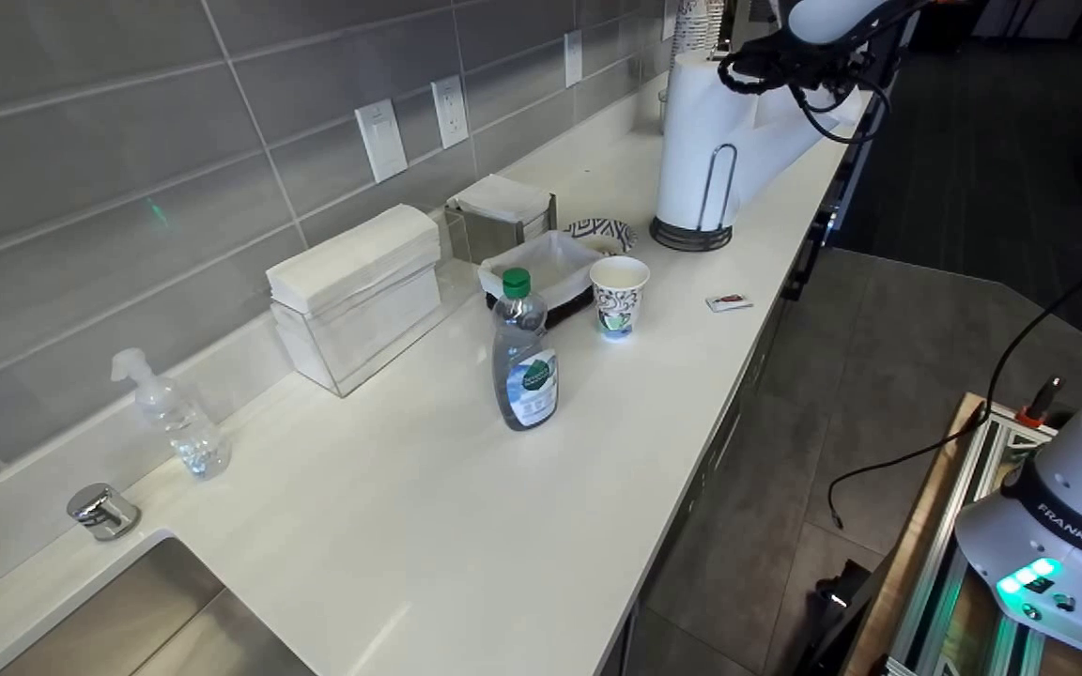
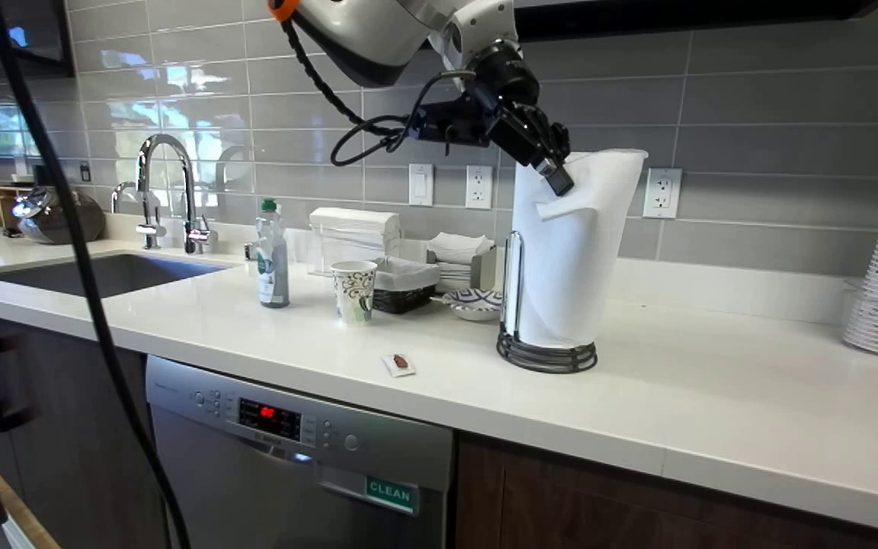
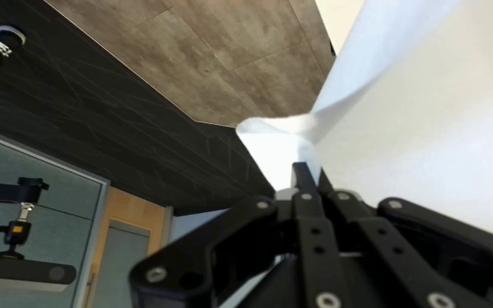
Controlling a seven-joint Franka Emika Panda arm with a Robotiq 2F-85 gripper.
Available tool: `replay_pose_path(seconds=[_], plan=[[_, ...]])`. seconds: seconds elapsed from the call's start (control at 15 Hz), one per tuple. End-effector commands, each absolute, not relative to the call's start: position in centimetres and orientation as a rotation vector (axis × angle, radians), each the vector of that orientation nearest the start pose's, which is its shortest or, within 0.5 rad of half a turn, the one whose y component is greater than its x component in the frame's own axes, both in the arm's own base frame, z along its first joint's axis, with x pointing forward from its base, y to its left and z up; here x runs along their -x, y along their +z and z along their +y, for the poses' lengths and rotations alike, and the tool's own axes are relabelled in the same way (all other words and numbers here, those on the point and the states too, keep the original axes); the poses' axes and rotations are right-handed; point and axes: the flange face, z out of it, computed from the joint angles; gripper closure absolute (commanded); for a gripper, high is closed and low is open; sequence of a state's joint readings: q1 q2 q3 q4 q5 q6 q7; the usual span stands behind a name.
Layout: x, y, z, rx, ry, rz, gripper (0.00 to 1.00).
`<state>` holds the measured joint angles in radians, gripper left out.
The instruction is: Tear one paper towel from the roll.
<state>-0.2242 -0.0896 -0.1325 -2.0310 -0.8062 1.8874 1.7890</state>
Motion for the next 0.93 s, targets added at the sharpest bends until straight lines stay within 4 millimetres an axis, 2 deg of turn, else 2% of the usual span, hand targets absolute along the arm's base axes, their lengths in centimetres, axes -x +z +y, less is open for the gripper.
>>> replay_pose_path(seconds=[0.0, 0.6, 0.87], plan=[[-49.5, 48.3, -22.0, -1.687, 0.531, -1.862, 1.0], [-52.1, 43.4, -19.7, -2.112, 0.265, -1.634, 1.0], [-52.7, 41.5, -19.1, -2.227, 0.137, -1.521, 1.0]])
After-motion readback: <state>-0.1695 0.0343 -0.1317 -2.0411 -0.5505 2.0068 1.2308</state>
